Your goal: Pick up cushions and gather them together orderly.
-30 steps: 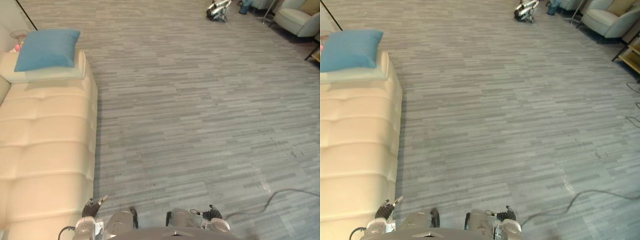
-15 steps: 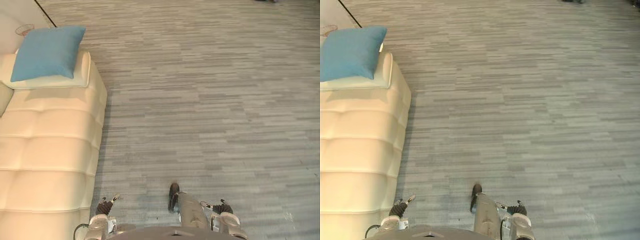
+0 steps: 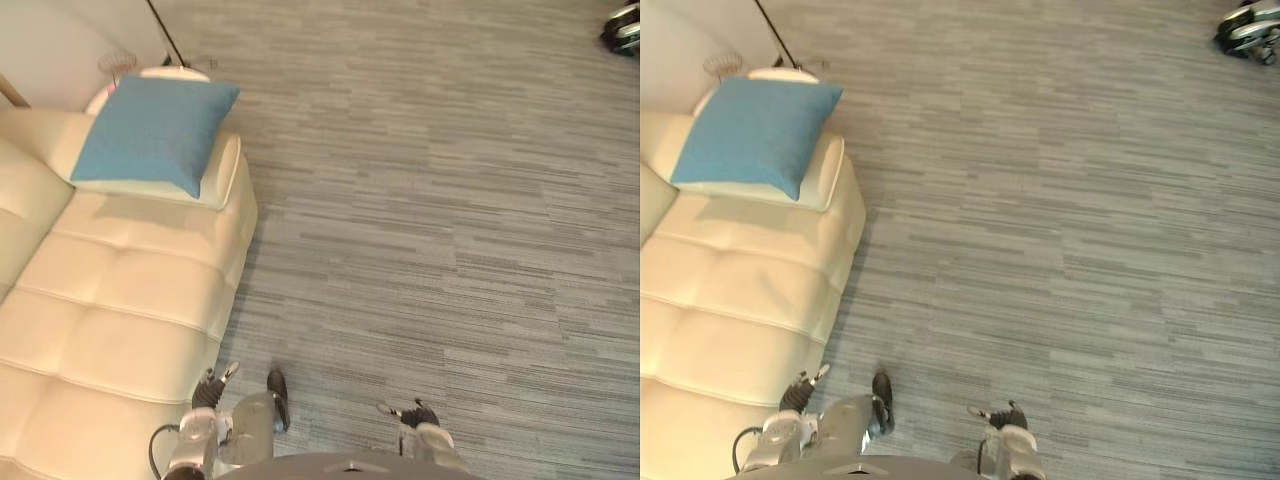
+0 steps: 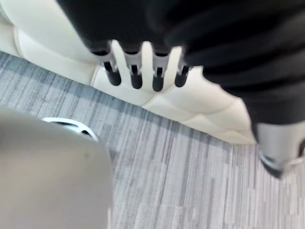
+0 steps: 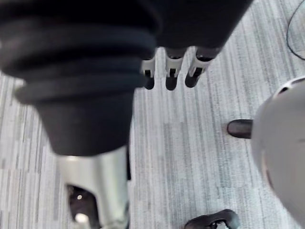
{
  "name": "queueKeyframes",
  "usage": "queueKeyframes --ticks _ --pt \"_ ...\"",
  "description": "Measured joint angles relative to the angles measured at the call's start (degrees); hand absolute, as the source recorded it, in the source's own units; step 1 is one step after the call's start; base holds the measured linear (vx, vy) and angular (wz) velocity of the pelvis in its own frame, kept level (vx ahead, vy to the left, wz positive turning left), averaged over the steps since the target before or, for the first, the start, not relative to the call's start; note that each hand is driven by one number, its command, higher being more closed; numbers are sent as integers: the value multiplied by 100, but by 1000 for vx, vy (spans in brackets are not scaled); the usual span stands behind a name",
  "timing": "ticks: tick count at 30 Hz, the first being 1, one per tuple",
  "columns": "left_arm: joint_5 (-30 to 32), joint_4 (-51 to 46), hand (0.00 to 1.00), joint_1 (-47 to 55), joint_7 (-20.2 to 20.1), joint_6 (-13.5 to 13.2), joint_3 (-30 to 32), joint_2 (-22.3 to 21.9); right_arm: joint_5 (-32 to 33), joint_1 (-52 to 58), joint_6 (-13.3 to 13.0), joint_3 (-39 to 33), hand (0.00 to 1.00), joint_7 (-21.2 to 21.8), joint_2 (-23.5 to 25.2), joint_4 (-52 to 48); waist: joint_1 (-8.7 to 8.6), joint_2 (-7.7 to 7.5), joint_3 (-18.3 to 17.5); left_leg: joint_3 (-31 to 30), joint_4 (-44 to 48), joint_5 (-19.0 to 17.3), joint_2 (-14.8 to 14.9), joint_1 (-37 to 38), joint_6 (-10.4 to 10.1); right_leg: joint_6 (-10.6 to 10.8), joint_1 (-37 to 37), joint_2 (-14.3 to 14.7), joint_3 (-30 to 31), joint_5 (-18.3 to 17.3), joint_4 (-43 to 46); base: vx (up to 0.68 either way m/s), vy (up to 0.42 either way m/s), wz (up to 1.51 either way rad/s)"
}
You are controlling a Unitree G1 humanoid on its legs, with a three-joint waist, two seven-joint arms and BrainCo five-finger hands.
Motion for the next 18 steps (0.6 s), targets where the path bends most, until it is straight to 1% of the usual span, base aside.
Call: queueKeyframes --ticks 1,2,3,4,5,6,7,8,9,10,11,12,13,14,15,16,17,18 --pt "2 68 0 6 2 3 -4 26 -39 -27 -16 -1 0 7 -20 -4 37 -47 -43 63 27 -243 -76 243 52 96 -169 -128 257 81 657 433 185 -22" --pt "3 104 0 11 1 3 -5 42 -65 -40 -17 0 0 11 -26 -3 35 -41 -43 79 -19 -332 -83 361 46 128 -286 -164 342 110 1016 414 163 -26" --pt "5 190 0 12 0 26 -47 90 -110 -39 -26 15 0 27 -22 -5 -16 -60 -52 95 -161 -471 -136 599 33 264 -615 -282 468 246 1884 316 118 -12" --pt "4 235 0 10 1 36 -87 118 -110 -38 -37 25 0 40 -20 -9 -44 -77 -56 98 -244 -516 -172 715 44 271 -826 -360 516 380 2375 354 106 -4" --pt "3 256 0 13 -3 89 -148 180 -109 13 -18 106 0 69 -31 5 -118 -131 -28 99 -466 -619 -272 1081 39 215 -1439 -558 570 513 3823 316 58 1" --pt "3 279 0 39 8 113 -143 195 -111 85 -5 206 0 76 -43 3 -149 -102 -1 92 -607 -674 -295 1373 29 43 -1767 -575 515 337 4523 304 39 -2" --pt "2 276 0 73 10 119 -144 211 -112 93 -10 228 0 83 -69 -30 -160 -82 12 90 -693 -681 -309 1521 30 -37 -1900 -566 479 209 4728 360 6 2" --pt "4 296 0 142 4 136 -161 247 -111 73 -24 275 0 87 -160 -27 -255 -50 33 79 -984 -681 -322 1967 29 -137 -2158 -510 178 -140 4765 295 -16 7" --pt "4 340 0 140 6 149 -161 263 -105 58 -28 358 0 88 -206 -24 -282 -50 35 54 -1104 -683 -306 2168 25 -199 -2306 -425 -53 -329 4435 286 -37 15" --pt "4 344 0 138 6 154 -160 263 -106 53 -44 403 0 91 -230 -26 -297 -47 35 27 -1158 -697 -276 2251 0 -231 -2400 -354 -182 -425 4091 277 -115 26" --pt "4 346 0 139 7 155 -153 257 -105 12 -60 398 0 91 -228 -21 -306 -39 39 -46 -1170 -752 -175 2332 -94 -266 -2601 -167 -307 -455 3233 282 -147 33" --pt "0 356 0 126 9 155 -142 246 -102 -5 -62 391 0 92 -225 -23 -311 -27 48 -149 -1202 -809 -91 2376 -188 -289 -2760 -30 -295 -392 2575 289 -177 33" --pt "2 358 0 113 12 155 -136 235 -103 -17 -63 384 0 93 -228 -24 -315 -8 71 -191 -1224 -840 -31 2420 -242 -298 -2793 49 -257 -302 2242 301 -235 37" --pt "4 361 0 112 49 154 -135 219 -106 -62 -53 362 0 92 -234 -16 -323 29 109 -319 -1268 -929 130 2551 -406 -221 -2825 275 21 252 1037 308 -249 34" --pt "2 372 0 112 53 150 -132 221 -105 -61 -50 358 0 91 -231 -1 -324 19 115 -370 -1291 -977 160 2602 -480 -181 -2814 311 148 469 618 325 -272 42" --pt "2 415 0 107 58 148 -120 234 -104 -60 -46 344 0 90 -228 4 -325 -38 149 -480 -1329 -1104 184 2747 -603 -80 -2766 311 448 885 -50 304 -277 42" --pt "5 468 0 73 68 147 -113 248 -101 -62 -40 334 0 96 -234 2 -333 -80 187 -619 -1342 -1272 191 2892 -719 -34 -2724 232 699 1220 -365 395 -389 51" --pt "12 518 0 56 79 149 -114 232 -110 -90 -9 286 0 96 -273 1 -358 -54 174 -819 -1352 -1442 276 3038 -803 39 -2694 312 726 1683 -70 475 -450 64"
